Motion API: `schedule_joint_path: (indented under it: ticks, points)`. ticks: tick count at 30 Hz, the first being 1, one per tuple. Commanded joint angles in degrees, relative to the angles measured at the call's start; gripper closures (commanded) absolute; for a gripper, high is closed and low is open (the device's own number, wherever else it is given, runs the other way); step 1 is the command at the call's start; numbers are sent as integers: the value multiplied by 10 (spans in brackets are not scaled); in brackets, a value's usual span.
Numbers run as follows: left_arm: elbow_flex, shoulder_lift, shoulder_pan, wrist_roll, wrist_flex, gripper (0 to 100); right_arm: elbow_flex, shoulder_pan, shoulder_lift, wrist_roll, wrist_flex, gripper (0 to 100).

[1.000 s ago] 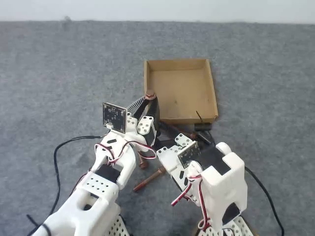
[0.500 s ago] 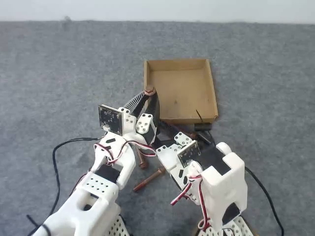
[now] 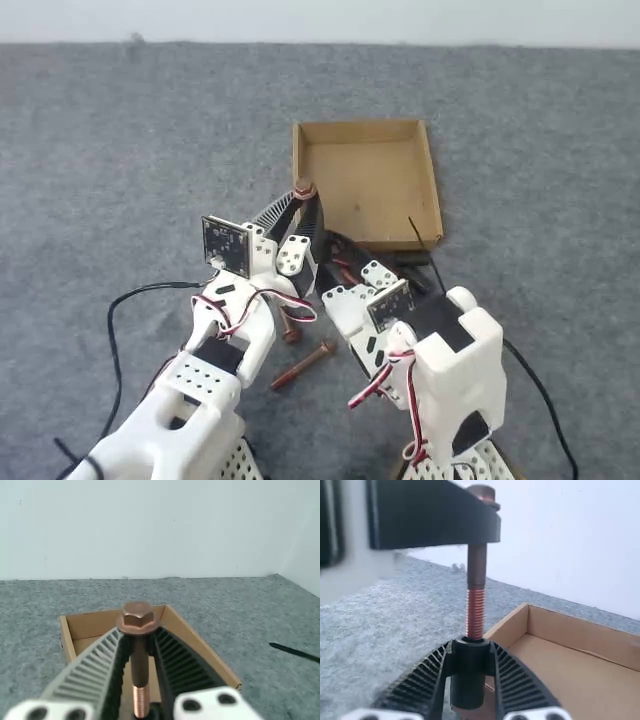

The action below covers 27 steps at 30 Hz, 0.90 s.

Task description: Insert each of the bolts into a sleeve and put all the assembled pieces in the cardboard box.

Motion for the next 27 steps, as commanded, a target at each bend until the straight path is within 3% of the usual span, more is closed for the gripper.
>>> schedule_joint_path:
  ticks: [1,20,27]
  points:
    - [-5,-26,4,3,-22,990,-16,8,-3,7,-15,992]
    - [4,-26,18,2,-21,990,-17,10,-4,7,-15,992]
    - [1,-26,19,2,13,990,-25,31,-4,7,-15,992]
